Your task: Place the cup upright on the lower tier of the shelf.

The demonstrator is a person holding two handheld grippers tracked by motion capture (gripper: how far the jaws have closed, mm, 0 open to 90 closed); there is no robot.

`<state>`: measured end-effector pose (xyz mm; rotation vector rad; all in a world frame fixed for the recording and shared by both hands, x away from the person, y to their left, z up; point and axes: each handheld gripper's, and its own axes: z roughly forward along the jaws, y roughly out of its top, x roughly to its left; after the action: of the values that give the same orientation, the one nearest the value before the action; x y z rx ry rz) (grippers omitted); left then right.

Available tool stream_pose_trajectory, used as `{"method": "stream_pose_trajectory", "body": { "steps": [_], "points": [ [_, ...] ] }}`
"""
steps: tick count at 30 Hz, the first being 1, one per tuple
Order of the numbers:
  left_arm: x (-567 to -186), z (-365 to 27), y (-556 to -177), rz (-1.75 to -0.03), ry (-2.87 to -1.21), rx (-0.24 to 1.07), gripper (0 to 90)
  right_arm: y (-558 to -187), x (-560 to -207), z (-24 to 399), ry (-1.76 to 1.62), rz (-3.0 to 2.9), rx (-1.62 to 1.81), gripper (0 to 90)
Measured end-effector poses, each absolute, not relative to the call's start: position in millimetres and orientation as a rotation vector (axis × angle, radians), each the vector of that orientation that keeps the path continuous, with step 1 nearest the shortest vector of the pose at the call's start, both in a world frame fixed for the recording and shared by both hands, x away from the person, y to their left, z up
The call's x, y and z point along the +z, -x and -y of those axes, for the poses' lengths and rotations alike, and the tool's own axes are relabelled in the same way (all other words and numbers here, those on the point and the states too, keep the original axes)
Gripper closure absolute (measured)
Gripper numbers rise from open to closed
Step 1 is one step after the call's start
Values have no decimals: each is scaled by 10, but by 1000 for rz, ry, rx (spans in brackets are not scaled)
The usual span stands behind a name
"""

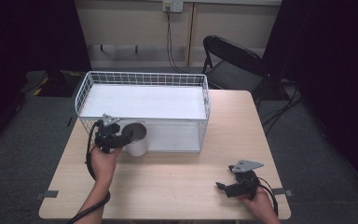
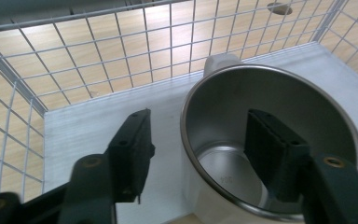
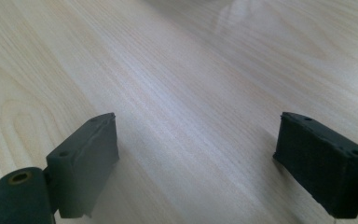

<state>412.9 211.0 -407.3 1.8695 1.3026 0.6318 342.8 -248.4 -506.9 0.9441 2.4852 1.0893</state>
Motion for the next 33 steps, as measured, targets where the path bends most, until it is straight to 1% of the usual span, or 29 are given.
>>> {"method": "stream_pose_trajectory", "body": {
  "steps": [6,8,26,31,33],
  "points": [
    [-4033,-2143,-4084,-1282,-1874,582,335,-3428,-5069,2484,-944,-2485,1089,121],
    [-4017,-2161,-4051,-1272,-1875,592,326,-3428,-5068,2484,-945,-2485,1089,121],
    [-3897,-2313,-3709,-1200,-1855,533,298,-3425,-5067,2484,-949,-2484,1086,122],
    [-3930,-2331,-3597,-1185,-1841,512,289,-3425,-5067,2483,-949,-2483,1087,121],
    [-3967,-2326,-3555,-1182,-1834,504,268,-3425,-5068,2483,-949,-2483,1086,122]
  ]
}}
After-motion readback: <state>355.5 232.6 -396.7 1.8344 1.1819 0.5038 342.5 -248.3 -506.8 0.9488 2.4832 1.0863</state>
